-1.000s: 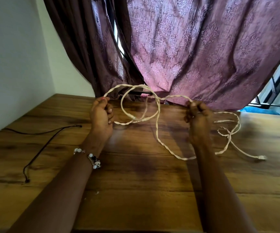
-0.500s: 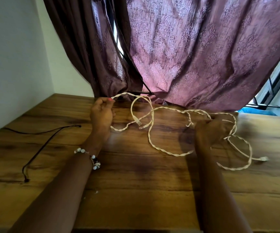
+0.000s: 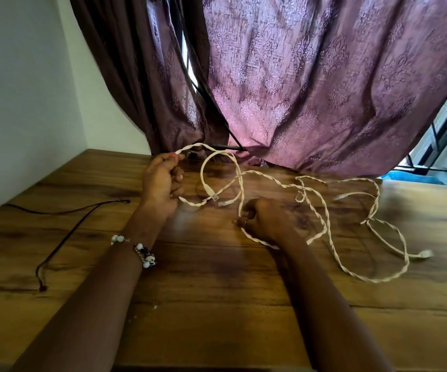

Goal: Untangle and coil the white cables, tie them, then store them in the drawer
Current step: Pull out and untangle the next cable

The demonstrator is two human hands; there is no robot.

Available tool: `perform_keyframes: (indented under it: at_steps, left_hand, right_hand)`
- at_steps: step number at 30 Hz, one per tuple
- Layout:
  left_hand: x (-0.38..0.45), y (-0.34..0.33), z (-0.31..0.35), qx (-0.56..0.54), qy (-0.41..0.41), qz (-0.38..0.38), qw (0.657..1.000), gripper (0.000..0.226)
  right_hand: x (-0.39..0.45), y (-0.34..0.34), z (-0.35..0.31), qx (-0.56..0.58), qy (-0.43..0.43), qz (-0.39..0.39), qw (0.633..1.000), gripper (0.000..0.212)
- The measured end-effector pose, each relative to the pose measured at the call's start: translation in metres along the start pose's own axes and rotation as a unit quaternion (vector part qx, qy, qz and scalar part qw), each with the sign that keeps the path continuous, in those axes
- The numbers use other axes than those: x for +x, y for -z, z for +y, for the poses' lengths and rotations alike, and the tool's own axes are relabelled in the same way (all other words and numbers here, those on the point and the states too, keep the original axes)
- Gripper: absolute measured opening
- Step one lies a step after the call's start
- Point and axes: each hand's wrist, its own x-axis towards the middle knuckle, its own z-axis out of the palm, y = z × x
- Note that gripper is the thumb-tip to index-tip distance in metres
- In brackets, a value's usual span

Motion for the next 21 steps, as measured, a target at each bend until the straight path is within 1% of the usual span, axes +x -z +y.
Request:
perform_keyframes:
  at_steps: [1, 2, 3, 4, 5, 6, 7, 9, 10, 11, 13, 14, 15, 18, 21]
  left_hand:
    - [0.000, 0.001, 0.001, 0.003, -0.013, 0.004, 1.000, 0.021]
    - [0.001, 0.002, 0.001, 0.013, -0.032, 0.008, 0.999, 0.021]
    - [0.002, 0.003, 0.000, 0.031, -0.055, 0.013, 0.998, 0.020]
    - [0.002, 0.005, -0.001, 0.059, -0.082, 0.022, 0.995, 0.018]
    - [0.003, 0.005, -0.002, 0.090, -0.109, 0.036, 0.989, 0.015]
    - [0.005, 0.006, -0.004, 0.123, -0.131, 0.053, 0.982, 0.012]
    - [0.007, 0.007, -0.006, 0.156, -0.150, 0.071, 0.974, 0.010]
    - [0.011, 0.013, -0.011, 0.233, -0.187, 0.104, 0.949, 0.007]
    - [0.013, 0.016, -0.013, 0.278, -0.210, 0.118, 0.930, 0.007]
    - [0.014, 0.019, -0.016, 0.320, -0.237, 0.128, 0.908, 0.008]
    - [0.014, 0.021, -0.018, 0.370, -0.274, 0.153, 0.874, 0.014]
    - [0.015, 0.021, -0.018, 0.379, -0.278, 0.169, 0.866, 0.017]
    - [0.016, 0.022, -0.018, 0.383, -0.276, 0.185, 0.862, 0.019]
    - [0.021, 0.024, -0.017, 0.368, -0.241, 0.234, 0.867, 0.025]
    - [0.028, 0.026, -0.017, 0.319, -0.172, 0.272, 0.891, 0.029]
  right_hand:
    - [0.000, 0.001, 0.003, 0.009, -0.012, -0.018, 1.000, 0.024]
    - [0.001, 0.003, 0.005, -0.001, -0.014, -0.029, 0.999, 0.020]
    - [0.001, 0.005, 0.007, -0.018, -0.006, -0.029, 0.999, 0.019]
    - [0.000, 0.007, 0.010, -0.014, 0.009, -0.014, 1.000, 0.020]
    - [0.000, 0.010, 0.014, 0.024, 0.023, 0.007, 0.999, 0.021]
    - [-0.002, 0.015, 0.016, 0.092, 0.038, 0.033, 0.995, 0.020]
    - [-0.005, 0.022, 0.017, 0.183, 0.044, 0.059, 0.980, 0.018]
    - [-0.011, 0.037, 0.017, 0.361, 0.046, 0.092, 0.927, 0.015]
    - [-0.014, 0.043, 0.016, 0.424, 0.045, 0.115, 0.897, 0.015]
    - [-0.016, 0.047, 0.015, 0.478, 0.033, 0.141, 0.866, 0.016]
    - [-0.015, 0.051, 0.018, 0.560, -0.027, 0.213, 0.800, 0.025]
    - [-0.013, 0.053, 0.022, 0.576, -0.057, 0.258, 0.774, 0.028]
    - [-0.012, 0.054, 0.026, 0.569, -0.086, 0.300, 0.760, 0.031]
    - [-0.013, 0.057, 0.035, 0.462, -0.172, 0.408, 0.768, 0.031]
    - [-0.018, 0.061, 0.033, 0.408, -0.226, 0.440, 0.767, 0.027]
